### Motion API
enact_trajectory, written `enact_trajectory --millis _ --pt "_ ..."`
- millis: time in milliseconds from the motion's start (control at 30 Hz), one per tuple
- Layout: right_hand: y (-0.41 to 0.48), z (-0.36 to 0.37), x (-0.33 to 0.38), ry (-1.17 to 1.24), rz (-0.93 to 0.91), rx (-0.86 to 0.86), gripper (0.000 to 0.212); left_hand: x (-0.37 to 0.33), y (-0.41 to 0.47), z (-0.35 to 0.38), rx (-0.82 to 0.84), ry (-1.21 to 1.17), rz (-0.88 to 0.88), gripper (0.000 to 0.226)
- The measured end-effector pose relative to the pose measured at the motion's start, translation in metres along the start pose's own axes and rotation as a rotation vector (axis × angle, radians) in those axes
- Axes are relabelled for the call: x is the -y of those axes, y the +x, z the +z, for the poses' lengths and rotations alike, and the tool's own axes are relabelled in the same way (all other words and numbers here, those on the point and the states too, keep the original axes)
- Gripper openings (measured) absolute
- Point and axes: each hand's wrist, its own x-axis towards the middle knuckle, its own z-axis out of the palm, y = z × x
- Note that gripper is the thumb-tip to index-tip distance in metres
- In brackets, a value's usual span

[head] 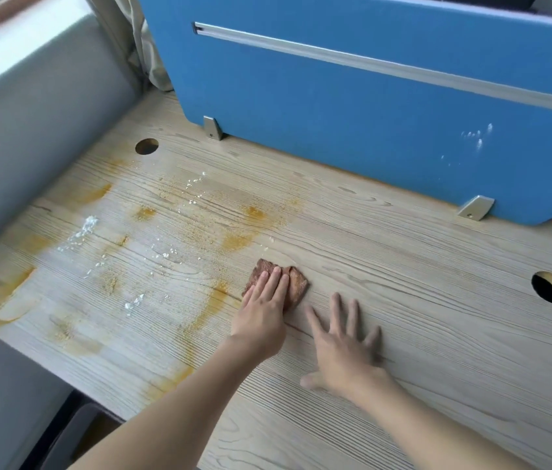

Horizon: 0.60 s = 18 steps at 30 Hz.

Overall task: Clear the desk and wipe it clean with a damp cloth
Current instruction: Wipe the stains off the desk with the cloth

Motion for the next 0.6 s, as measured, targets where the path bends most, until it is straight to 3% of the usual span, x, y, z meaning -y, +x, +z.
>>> enact_trajectory --millis 133,333,600 --pt "0.004 -0.001 0.007 -0.067 0.036 0.005 0.128 -0.001 0.007 0.0 -0.037 -0.009 -0.045 0.074" --pt "0.004 0.0 0.009 -0.059 0.071 0.005 0.128 0.002 -0.023 0.011 -0.013 0.02 0.026 0.079" --pt "0.003 -0.001 0.009 -0.051 0.067 0.017 0.129 0.0 -0.01 0.006 -0.019 0.021 -0.038 0.081"
